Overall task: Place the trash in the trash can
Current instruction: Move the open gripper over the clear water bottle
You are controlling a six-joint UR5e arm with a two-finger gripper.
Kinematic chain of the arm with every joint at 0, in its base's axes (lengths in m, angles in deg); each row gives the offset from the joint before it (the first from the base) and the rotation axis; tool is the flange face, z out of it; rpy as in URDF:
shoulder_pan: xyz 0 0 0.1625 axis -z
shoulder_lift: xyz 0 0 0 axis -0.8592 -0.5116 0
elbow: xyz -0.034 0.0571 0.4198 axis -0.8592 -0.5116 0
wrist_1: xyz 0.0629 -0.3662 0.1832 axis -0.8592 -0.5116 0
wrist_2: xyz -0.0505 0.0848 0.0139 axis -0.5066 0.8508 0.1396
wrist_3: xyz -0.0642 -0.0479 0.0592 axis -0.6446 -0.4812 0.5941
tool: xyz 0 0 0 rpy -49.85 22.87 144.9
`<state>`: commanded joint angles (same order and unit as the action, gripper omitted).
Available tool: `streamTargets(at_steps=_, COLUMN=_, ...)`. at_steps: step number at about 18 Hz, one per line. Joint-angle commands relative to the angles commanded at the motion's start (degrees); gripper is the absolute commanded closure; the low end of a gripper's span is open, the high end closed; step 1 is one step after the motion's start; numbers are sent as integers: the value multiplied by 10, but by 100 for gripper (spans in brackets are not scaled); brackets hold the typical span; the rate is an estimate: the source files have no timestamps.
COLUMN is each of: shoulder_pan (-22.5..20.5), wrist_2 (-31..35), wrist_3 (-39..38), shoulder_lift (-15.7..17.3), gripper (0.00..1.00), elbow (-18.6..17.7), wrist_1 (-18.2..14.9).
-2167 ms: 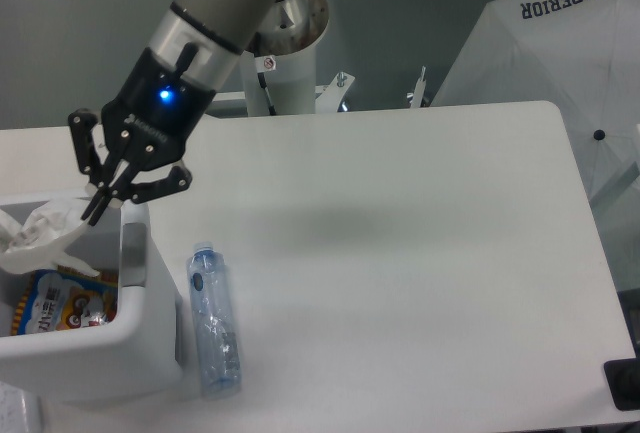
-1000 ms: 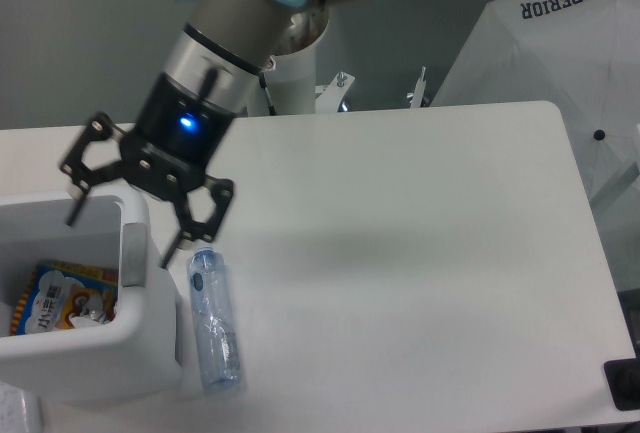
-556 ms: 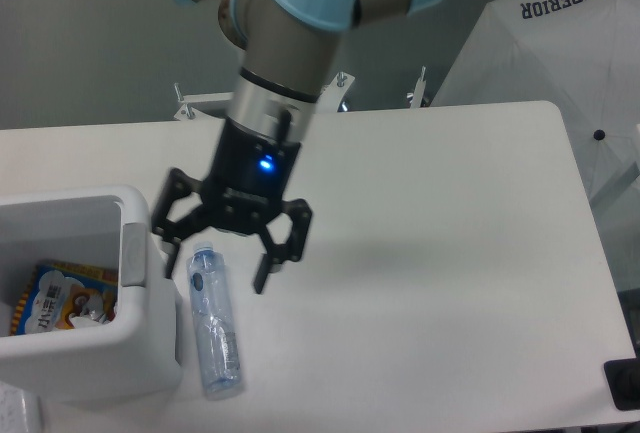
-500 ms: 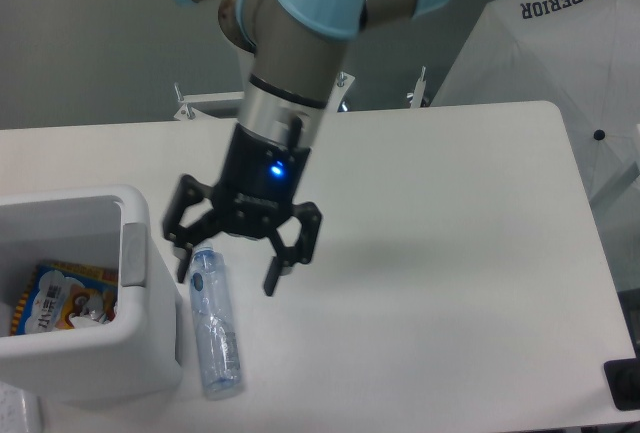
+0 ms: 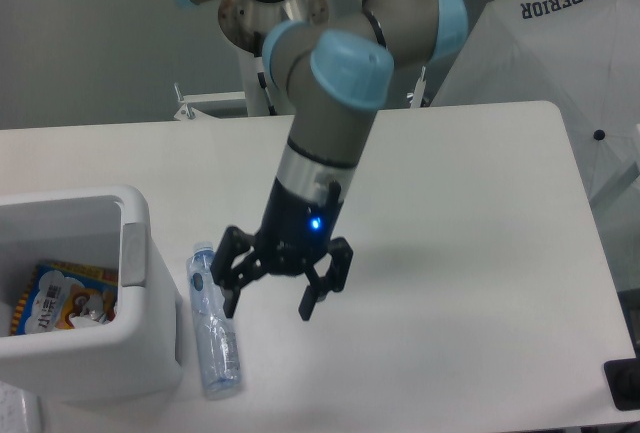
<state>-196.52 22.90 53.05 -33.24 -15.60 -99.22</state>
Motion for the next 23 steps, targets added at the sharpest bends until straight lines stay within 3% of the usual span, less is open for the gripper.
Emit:
streamTargets(at_steps=9, shoulder_pan=3, wrist_2=1, wrist_3=14, shoulder_lift=-35, gripper=0, elbow=8, wrist_1=-2)
streamTargets(at_steps=12, shoulder_pan=2, wrist_2=43, wrist_3=4, shoulder_lift=-32, gripper=0, elbow=10, wrist_1=-6)
streamTargets(at_steps=17, shoulder_pan=1, wrist_2=61, wrist_3=-12, shoulder_lift=-28, gripper=0, elbow=-31, wrist_1=-11)
streamTargets(at_steps=20, shoulder_pan=4, wrist_2=102, wrist_3=-25, shoulder_lift=-19, gripper=0, elbow=-55, wrist_1=-35)
streamTargets(at_steps=23, shoulder_pan=7, wrist_2=103, wrist_3=-24, shoulder_lift=-26, gripper=0, elbow=-60, wrist_1=-37)
